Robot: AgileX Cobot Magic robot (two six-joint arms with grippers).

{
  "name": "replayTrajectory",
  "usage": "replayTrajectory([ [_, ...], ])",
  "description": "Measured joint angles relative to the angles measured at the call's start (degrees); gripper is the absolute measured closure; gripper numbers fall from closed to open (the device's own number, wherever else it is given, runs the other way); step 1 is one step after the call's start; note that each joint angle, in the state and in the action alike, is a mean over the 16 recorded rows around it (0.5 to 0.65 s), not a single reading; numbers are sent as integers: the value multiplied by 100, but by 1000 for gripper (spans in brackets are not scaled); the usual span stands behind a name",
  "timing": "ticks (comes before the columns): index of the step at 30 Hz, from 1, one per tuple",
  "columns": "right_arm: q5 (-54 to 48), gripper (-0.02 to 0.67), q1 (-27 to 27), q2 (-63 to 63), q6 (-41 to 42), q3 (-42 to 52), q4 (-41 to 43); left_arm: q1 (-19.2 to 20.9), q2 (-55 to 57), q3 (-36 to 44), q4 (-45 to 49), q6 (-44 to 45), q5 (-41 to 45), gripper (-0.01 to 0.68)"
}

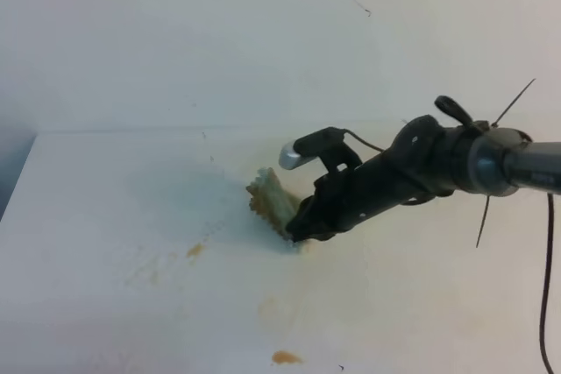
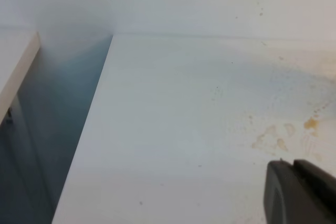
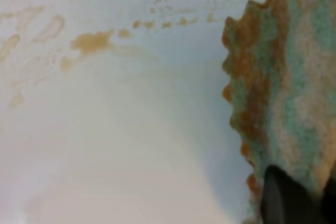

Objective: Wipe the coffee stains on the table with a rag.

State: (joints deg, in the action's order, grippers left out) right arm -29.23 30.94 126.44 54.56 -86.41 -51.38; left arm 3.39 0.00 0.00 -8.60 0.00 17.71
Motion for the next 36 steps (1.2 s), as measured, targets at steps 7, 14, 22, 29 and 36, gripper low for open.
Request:
replayTrajectory([
  [7,-548,620,-138,-906,-12,454,623,0,0,0,0,0,0,677],
  [14,-749,620,240,-2004,56,1625,966,0,0,0,0,0,0,677],
  [22,-494,620,696,-2331,180,2924,520,0,0,0,0,0,0,677],
  [29,-136,620,865,-1901,242,3158,-67,0,0,0,0,0,0,677],
  [36,243,620,850,-1335,198,2594,-404,0,0,0,0,0,0,677],
])
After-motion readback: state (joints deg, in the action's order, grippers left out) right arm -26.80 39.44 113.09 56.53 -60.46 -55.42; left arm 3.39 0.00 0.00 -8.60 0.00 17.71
